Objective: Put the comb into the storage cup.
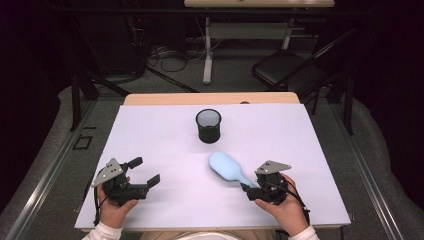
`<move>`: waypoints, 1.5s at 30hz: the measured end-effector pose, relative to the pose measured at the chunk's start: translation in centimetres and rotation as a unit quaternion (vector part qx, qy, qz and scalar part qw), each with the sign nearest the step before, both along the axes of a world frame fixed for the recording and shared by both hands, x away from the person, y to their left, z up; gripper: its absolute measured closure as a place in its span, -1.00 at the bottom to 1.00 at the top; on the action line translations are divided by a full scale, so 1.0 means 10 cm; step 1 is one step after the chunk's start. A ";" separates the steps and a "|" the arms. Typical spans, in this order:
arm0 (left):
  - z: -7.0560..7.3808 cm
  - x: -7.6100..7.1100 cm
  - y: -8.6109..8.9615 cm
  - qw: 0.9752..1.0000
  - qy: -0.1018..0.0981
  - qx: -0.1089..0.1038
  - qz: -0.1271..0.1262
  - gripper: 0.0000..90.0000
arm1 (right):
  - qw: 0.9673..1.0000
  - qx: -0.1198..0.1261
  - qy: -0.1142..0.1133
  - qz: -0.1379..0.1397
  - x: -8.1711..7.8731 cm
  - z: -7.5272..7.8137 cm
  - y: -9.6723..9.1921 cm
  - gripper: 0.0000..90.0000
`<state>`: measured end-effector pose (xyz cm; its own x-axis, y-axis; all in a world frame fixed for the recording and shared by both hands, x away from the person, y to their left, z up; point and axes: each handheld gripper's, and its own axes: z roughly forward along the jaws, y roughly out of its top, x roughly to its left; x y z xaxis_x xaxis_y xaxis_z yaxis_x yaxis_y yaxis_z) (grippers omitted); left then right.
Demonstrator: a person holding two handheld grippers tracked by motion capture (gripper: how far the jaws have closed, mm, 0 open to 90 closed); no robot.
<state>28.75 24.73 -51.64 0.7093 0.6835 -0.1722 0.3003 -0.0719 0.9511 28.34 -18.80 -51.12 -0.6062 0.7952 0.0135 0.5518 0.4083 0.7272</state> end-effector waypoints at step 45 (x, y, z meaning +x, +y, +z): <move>-0.02 0.02 -0.02 1.000 0.005 0.004 0.005 -0.92 | 0.994 -0.094 0.061 0.012 0.34 -0.12 0.12 -1.00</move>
<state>28.92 24.53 -51.80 0.7002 0.6923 -0.1743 0.3105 -0.0755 0.9476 31.72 -17.56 -52.33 -0.6283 0.7758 -0.0582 0.6199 0.5445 0.5651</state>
